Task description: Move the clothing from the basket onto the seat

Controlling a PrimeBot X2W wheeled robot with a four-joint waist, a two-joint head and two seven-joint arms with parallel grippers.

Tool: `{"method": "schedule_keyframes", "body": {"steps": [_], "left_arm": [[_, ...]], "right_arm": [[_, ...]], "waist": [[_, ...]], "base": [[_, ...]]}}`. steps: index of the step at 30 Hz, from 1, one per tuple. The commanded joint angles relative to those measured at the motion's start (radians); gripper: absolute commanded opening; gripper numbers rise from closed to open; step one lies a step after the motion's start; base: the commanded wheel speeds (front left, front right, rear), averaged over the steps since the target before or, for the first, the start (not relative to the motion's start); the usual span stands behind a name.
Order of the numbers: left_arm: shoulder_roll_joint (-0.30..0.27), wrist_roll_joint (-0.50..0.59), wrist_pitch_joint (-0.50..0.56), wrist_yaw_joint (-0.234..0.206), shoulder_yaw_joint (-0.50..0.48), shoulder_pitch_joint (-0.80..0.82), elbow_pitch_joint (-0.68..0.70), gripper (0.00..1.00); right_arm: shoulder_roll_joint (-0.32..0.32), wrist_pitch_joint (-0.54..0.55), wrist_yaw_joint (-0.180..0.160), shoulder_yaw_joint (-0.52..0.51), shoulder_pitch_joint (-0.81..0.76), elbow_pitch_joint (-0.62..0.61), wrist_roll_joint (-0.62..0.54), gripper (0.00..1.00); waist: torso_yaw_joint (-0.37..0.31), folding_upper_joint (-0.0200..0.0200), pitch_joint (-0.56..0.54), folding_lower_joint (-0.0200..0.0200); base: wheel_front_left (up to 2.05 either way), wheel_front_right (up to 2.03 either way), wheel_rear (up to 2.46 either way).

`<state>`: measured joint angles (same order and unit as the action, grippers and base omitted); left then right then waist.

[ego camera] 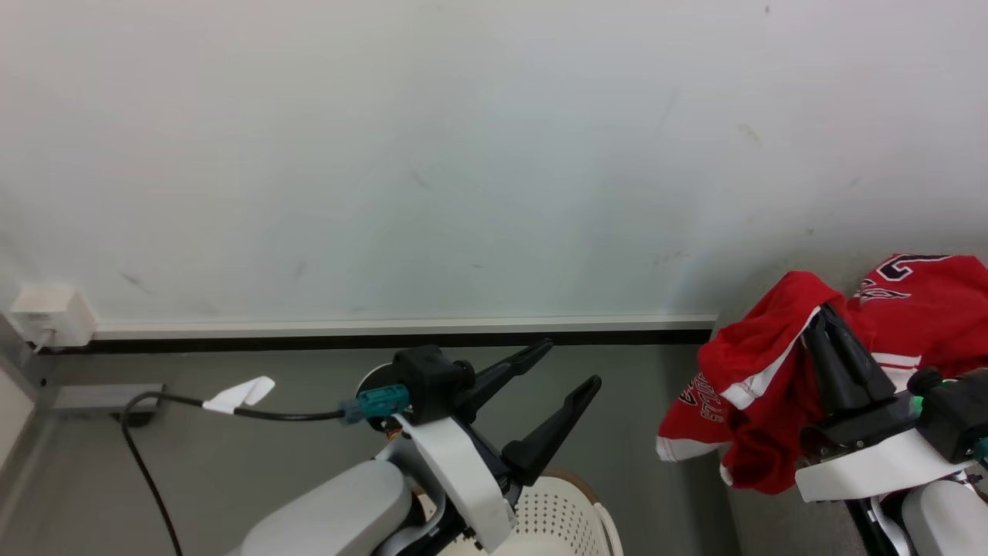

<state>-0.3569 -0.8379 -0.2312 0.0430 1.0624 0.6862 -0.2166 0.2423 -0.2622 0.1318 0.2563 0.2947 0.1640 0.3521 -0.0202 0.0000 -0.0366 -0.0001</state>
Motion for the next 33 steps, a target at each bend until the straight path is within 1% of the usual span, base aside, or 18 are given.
{"method": "schedule_keyframes", "body": {"steps": [1,6,11,19,26,33], "left_arm": [[0.004,0.012,-0.012,0.0,0.002,-0.014,0.002,1.0],[0.005,0.044,-0.023,0.003,-0.002,-0.017,0.006,1.0],[0.008,0.065,-0.029,0.006,-0.012,-0.025,0.014,1.0],[0.014,0.105,-0.033,0.008,-0.035,-0.044,0.019,1.0],[0.019,0.128,-0.033,0.021,-0.057,-0.054,0.025,1.0],[0.022,0.147,-0.033,0.038,-0.065,-0.048,0.023,1.0]], "right_arm": [[0.011,-0.002,-0.002,-0.016,-0.003,-0.016,-0.012,0.0],[0.032,-0.002,-0.002,-0.072,-0.013,-0.067,-0.027,0.0],[0.033,-0.002,-0.002,-0.126,-0.034,-0.119,-0.037,0.0],[0.019,-0.002,-0.002,-0.189,-0.073,-0.183,-0.06,0.0],[0.007,-0.002,-0.002,-0.23,-0.087,-0.224,-0.074,0.0],[0.016,-0.002,-0.002,-0.29,-0.058,-0.253,-0.085,0.0]], "waist": [[-0.05,0.0,0.015,0.0001],[-0.126,0.0,0.031,0.0001],[-0.191,0.0,0.049,0.0001],[-0.268,0.0,0.073,0.0001],[-0.297,0.0,0.1,0.0001],[-0.281,0.0,0.143,0.0001]], "base": [[0.0,0.0,0.0],[0.0,0.0,0.0],[0.0,0.0,0.0],[0.0,0.0,0.0],[0.0,0.0,0.0],[0.0,0.0,0.0]]}}
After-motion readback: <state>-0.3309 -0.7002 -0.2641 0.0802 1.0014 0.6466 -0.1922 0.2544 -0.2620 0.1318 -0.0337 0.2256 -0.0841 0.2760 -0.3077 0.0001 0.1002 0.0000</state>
